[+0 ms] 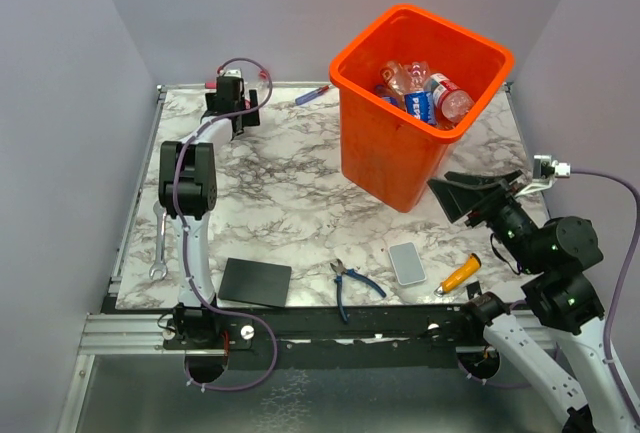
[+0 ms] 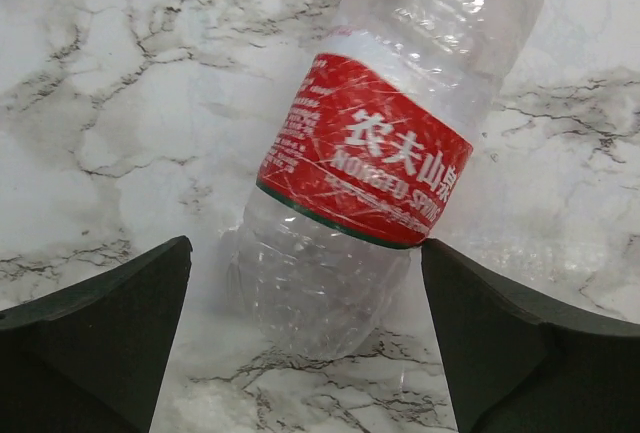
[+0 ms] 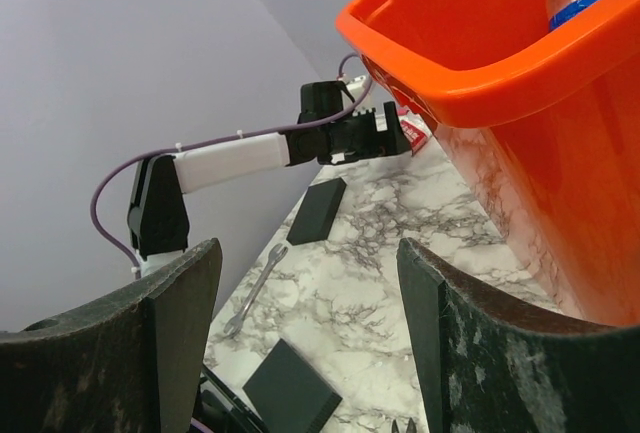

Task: Put the plastic bottles in the bin
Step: Move the plastic bottle to the center of the board.

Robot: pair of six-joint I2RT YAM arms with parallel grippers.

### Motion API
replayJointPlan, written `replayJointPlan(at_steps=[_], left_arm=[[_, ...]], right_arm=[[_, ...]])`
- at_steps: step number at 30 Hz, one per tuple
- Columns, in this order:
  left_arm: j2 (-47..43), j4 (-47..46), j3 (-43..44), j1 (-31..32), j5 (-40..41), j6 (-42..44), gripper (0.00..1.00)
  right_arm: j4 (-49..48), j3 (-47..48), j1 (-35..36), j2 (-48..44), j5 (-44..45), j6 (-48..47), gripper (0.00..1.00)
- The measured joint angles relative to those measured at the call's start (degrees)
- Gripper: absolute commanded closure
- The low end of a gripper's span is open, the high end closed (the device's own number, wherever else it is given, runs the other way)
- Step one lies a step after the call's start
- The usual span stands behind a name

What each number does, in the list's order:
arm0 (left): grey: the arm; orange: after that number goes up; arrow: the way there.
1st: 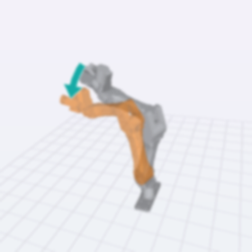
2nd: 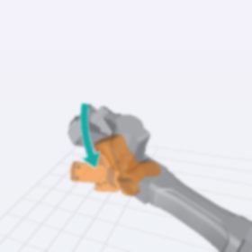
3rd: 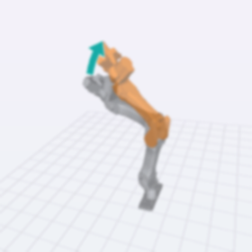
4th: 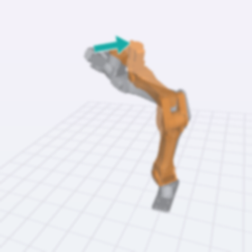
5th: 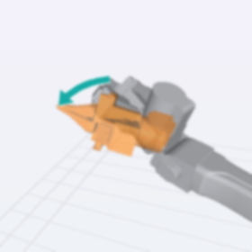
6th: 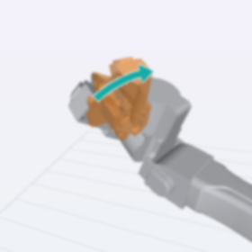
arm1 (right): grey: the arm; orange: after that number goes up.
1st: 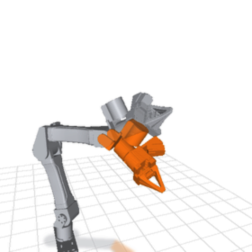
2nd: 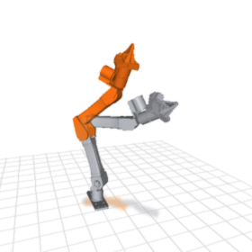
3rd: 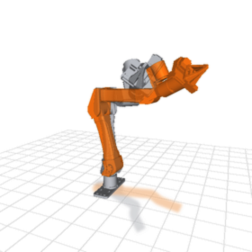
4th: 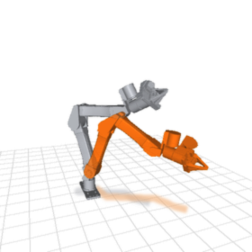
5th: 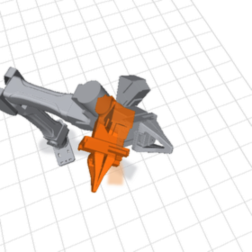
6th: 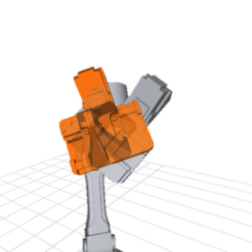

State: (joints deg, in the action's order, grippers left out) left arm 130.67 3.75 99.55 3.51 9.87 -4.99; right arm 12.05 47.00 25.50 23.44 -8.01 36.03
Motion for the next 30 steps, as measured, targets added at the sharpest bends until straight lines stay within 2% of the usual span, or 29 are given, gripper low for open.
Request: replayJointPlan(at_steps=[7,14,22,26,30], left_arm=[[4.2,0.6,2.4,0.3,-1.5,-0.5,0.17],[4.9,0.4,3.2,0.4,-2.0,-2.1,0.35],[4.8,0.2,3.1,0.6,-2.4,-3.5,0.67],[3.2,-2.4,-0.4,1.3,-2.4,-4.5,0.79],[-3.6,-5.8,-10.6,2.6,-2.6,-7.0,0.88]], right_arm=[[0.2,2.1,0.0,3.2,0.0,0.4,0.27],[0.2,2.2,0.0,4.0,0.3,1.4,0.27],[0.0,2.2,0.0,4.8,0.7,3.0,0.28],[0.0,2.2,0.0,4.7,0.7,3.6,0.28],[0.1,2.4,0.0,4.8,1.1,3.3,0.28]])
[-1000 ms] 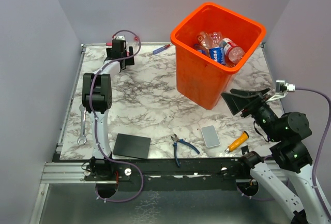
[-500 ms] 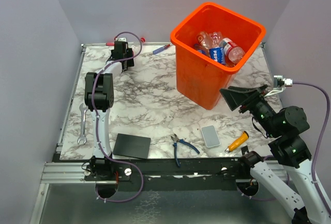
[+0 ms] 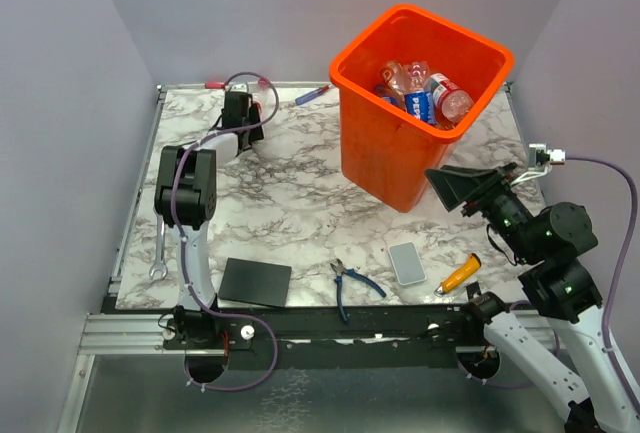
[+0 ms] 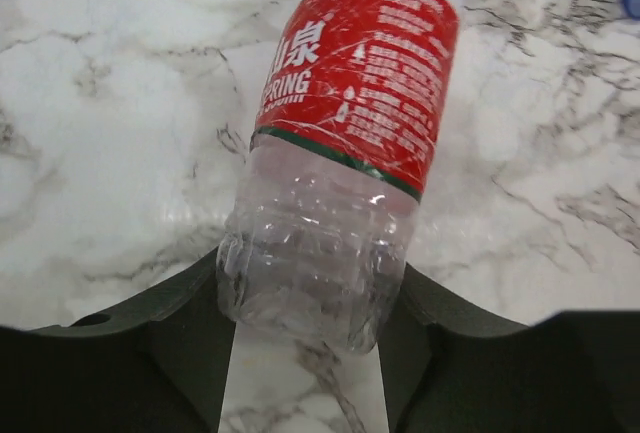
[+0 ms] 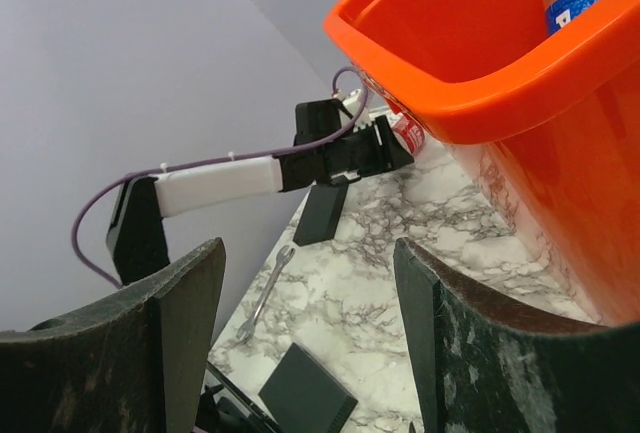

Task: Put the plastic bottles in the bin
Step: Move the plastic bottle to the center of the board.

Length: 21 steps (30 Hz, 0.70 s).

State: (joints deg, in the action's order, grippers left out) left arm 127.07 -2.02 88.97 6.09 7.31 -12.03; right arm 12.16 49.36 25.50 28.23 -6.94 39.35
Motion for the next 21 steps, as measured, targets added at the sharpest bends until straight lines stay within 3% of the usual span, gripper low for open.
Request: replayJointPlan(at_steps=[5,8,14,17,21], left_arm=[[-14.4,-3.0,-14.4,2.9,0.7,-4.7,1.00],[-26.1,-4.5,-23.1,7.1,3.7,-7.4,1.00],[-47.4,-8.9,-42.2,22.3,12.0,-14.0,1.00],[-54.9,-6.3,-50.0,28.5,17.8,-18.0,1.00],[-65.7,-1.5,-58.2,31.8,23.3,-24.8,1.00]], right_arm=[[1.8,4.3,0.0,2.3,0.8,-3.3,0.28],[3.3,8.9,0.0,4.2,2.2,-6.4,0.28],[4.9,13.5,0.0,7.2,3.9,-9.3,0.29],[6.0,14.7,0.0,9.7,4.0,-9.4,0.29],[8.0,15.0,0.0,12.3,3.9,-8.8,0.30]])
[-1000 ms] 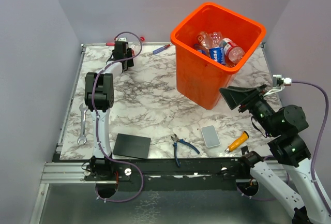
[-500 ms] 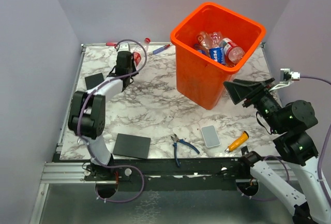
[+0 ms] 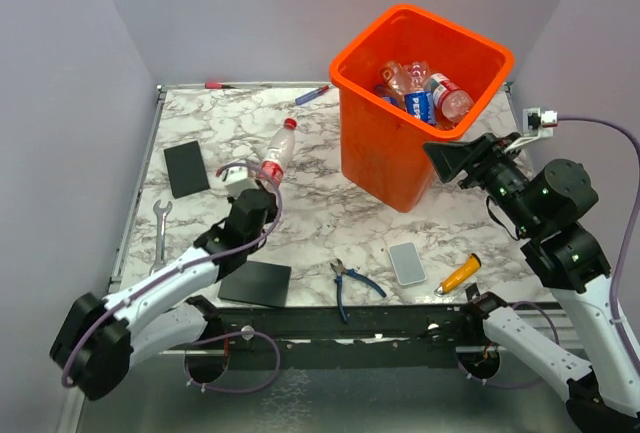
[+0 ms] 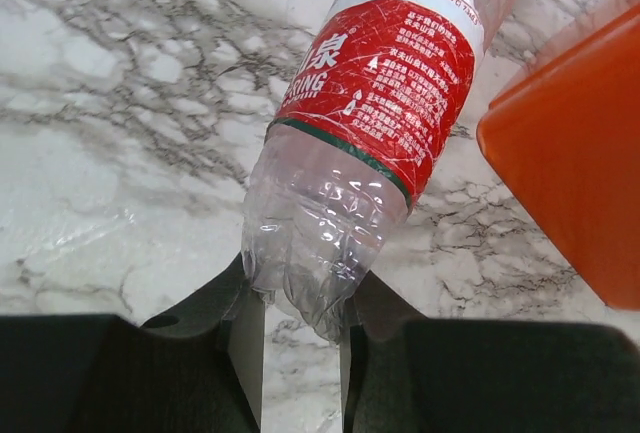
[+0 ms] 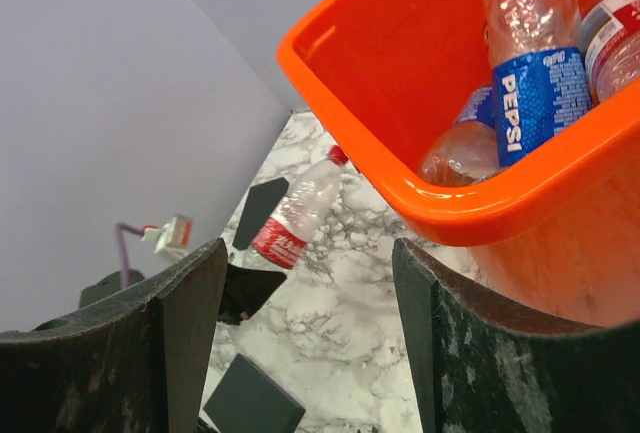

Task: Put the plastic bottles in the bin
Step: Move the plastic bottle to the center of the board.

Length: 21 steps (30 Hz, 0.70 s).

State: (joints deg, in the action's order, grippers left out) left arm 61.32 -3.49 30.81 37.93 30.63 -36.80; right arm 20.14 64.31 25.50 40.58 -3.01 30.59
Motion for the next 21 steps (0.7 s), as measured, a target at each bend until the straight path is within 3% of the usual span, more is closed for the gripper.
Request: replayJointPlan(at_steps=[4,7,14,19,21], left_arm=[[-11.1,3.4,-6.7,1.1,2.2,-6.0,1.00],[-13.9,4.6,-10.3,2.4,2.3,-9.6,0.98],[-8.9,6.4,-14.5,3.1,0.2,-13.9,0.70],[-6.1,4.5,-14.6,3.1,-1.7,-14.9,0.58],[-4.8,3.6,-14.6,3.1,-2.4,-14.9,0.49]], right_arm=[[1.6,0.2,0.0,2.3,-0.2,0.8,0.30],[2.7,0.9,0.0,3.6,-0.8,1.2,0.30],[4.3,4.9,0.0,4.5,-0.9,2.0,0.29],[7.7,8.4,0.0,4.2,0.6,1.5,0.28],[8.3,8.6,0.0,3.5,0.9,1.3,0.28]])
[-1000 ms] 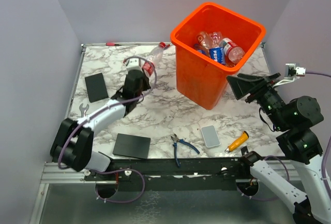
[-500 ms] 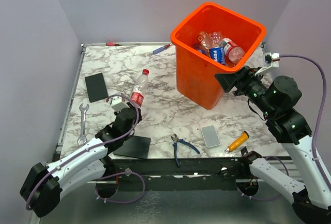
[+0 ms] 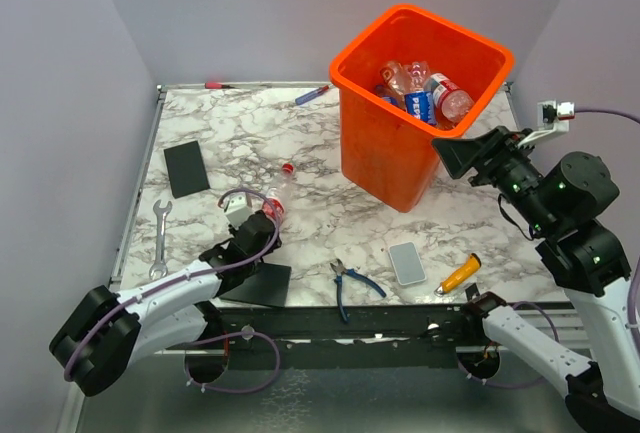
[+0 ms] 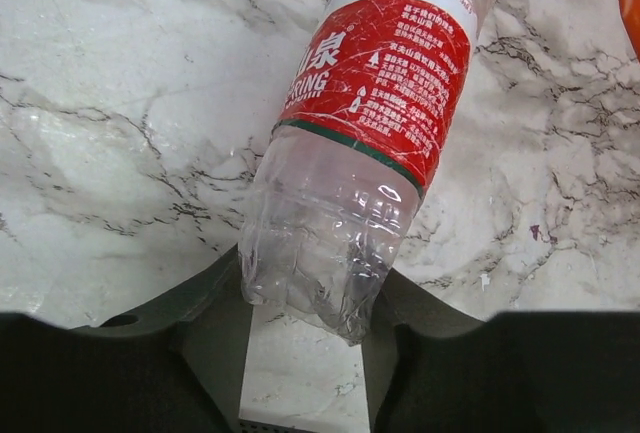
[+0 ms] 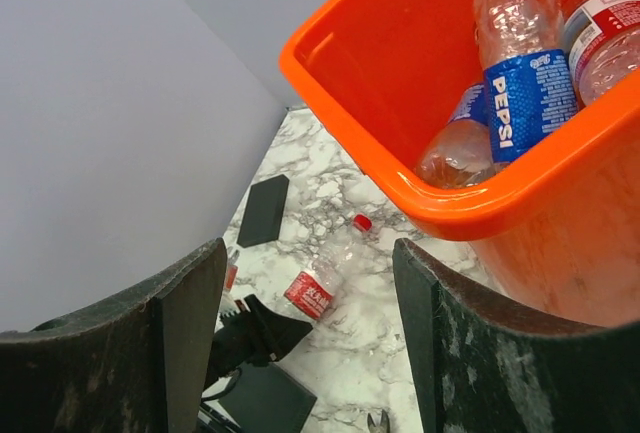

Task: Put the plastic bottles in the bin
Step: Move the plastic bottle to the center of the board, then pick up the plastic bottle at the center of the board.

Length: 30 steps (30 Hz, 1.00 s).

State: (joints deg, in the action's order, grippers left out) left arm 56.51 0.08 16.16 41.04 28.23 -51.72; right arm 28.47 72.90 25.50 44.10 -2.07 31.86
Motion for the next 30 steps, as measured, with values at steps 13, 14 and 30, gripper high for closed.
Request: replayJointPlan(at_steps=[13,14,30], left_arm=[[-0.9,5.6,9.2,0.3,-3.9,4.3,0.01],[-1.6,7.3,10.9,0.3,-4.0,5.5,0.01],[23.4,22.3,38.3,-3.0,-4.6,27.8,0.01]], right_arm=[[1.3,-0.8,0.0,-4.7,0.5,-0.5,0.26],[1.3,-0.8,0.0,-4.8,0.4,-0.5,0.26],[-0.2,-4.1,0.0,-9.2,-2.0,-3.1,0.25]])
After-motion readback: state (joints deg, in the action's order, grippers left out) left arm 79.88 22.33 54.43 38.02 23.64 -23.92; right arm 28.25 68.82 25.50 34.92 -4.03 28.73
